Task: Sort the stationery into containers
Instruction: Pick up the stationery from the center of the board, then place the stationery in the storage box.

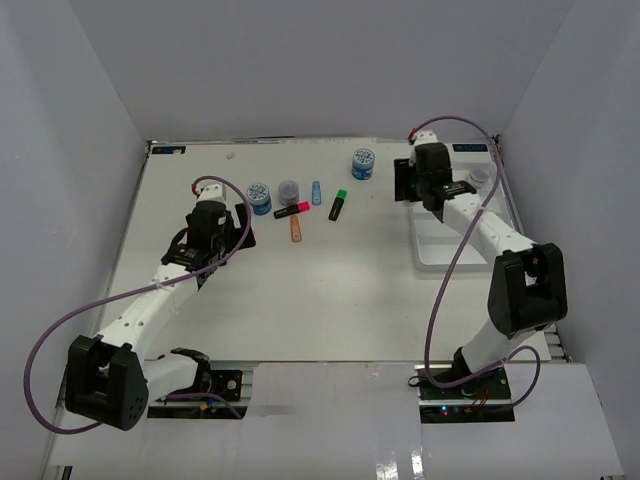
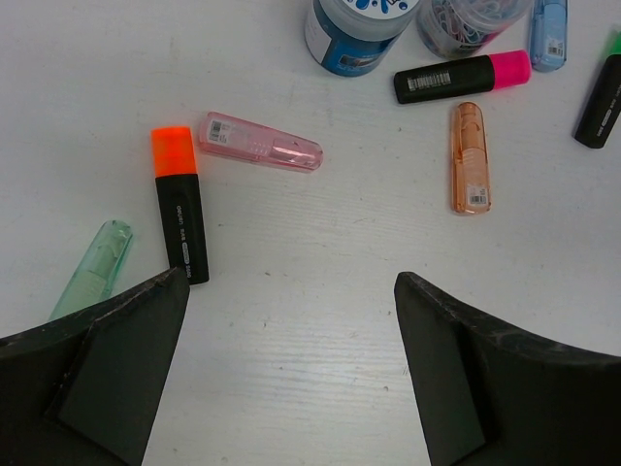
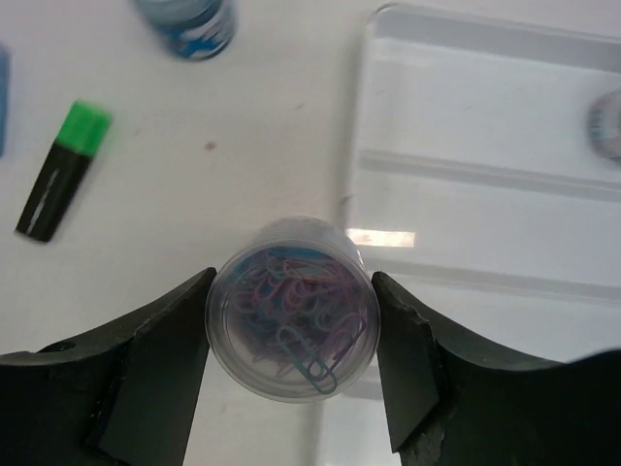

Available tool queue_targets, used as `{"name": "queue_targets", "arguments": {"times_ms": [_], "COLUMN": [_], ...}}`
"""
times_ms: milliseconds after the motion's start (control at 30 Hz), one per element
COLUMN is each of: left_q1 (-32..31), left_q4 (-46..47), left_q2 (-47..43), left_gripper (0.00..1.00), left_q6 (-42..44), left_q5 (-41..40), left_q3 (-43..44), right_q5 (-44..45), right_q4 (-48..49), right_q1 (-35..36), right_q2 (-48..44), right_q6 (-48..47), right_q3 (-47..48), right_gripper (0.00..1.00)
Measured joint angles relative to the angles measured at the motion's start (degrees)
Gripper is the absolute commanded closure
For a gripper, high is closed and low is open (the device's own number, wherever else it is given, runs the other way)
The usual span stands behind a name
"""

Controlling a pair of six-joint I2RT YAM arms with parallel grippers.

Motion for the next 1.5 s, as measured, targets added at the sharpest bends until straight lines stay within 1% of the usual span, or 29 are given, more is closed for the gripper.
{"name": "queue_targets", "arguments": {"times_ms": [133,300,433,567,767,833,867,933,967,1067,1200,1267,1367,1500], "left_q1": [0.00,0.00,0.00,0.00,0.00,0.00,0.00,0.00,0.00,0.00,0.00,0.00,0.00,0.00], "left_q4": [-0.02,-0.04,-0.04,-0.13,-0.44,-0.44,-0.44,-0.44,-0.44,-0.46,-0.44,-0.44,-0.76,-2.29], "left_q2": [0.00,-0.04,-0.11,-0.11,-0.11,-0.11,-0.11,-0.11,-0.11,-0.11,-0.09,0.15,1.31,5.73], "left_gripper": [0.02,0.02,0.02,0.02,0.02,0.02,0.02,0.02,0.02,0.02,0.02,0.02,0.02,0.02], "left_q6": [0.04,0.20,0.22,0.22,0.22,0.24,0.22,0.24,0.24,0.24,0.22,0.20,-0.26,-2.69], "left_q5": [0.26,0.57,0.66,0.92,1.51,1.70,1.75,1.88,1.95,2.14,2.34,2.54,3.34,5.38], "left_q3": [0.00,0.00,0.00,0.00,0.00,0.00,0.00,0.00,0.00,0.00,-0.02,0.00,0.31,4.20], "right_q5": [-0.31,-1.33,-2.21,-3.08,-4.98,-5.05,-5.29,-5.38,-5.53,-6.29,-7.37,-8.02,-9.11,-9.53], "right_q4": [0.15,0.28,0.17,0.02,0.11,0.15,0.31,0.28,0.31,0.87,0.74,0.44,0.22,2.27], "right_q1": [-9.29,-15.82,-18.60,-20.63,-23.28,-23.87,-24.13,-24.22,-24.22,-24.17,-23.98,-23.89,-23.67,-22.49], "right_q2": [2.97,12.44,20.63,27.08,33.20,34.58,34.95,34.99,34.99,34.99,34.34,32.30,25.73,11.30], "right_q6": [-0.15,-0.07,0.04,0.87,2.19,2.14,2.14,2.05,2.01,1.75,1.44,1.27,1.01,0.42], "right_q3": [7.10,17.46,23.26,26.34,28.89,29.88,30.16,30.56,30.77,31.15,30.84,29.35,24.79,14.67], "right_gripper": [0.49,0.48,0.48,0.46,0.44,0.40,0.32,0.25,0.19,0.12,0.09,0.07,0.05,0.02]}}
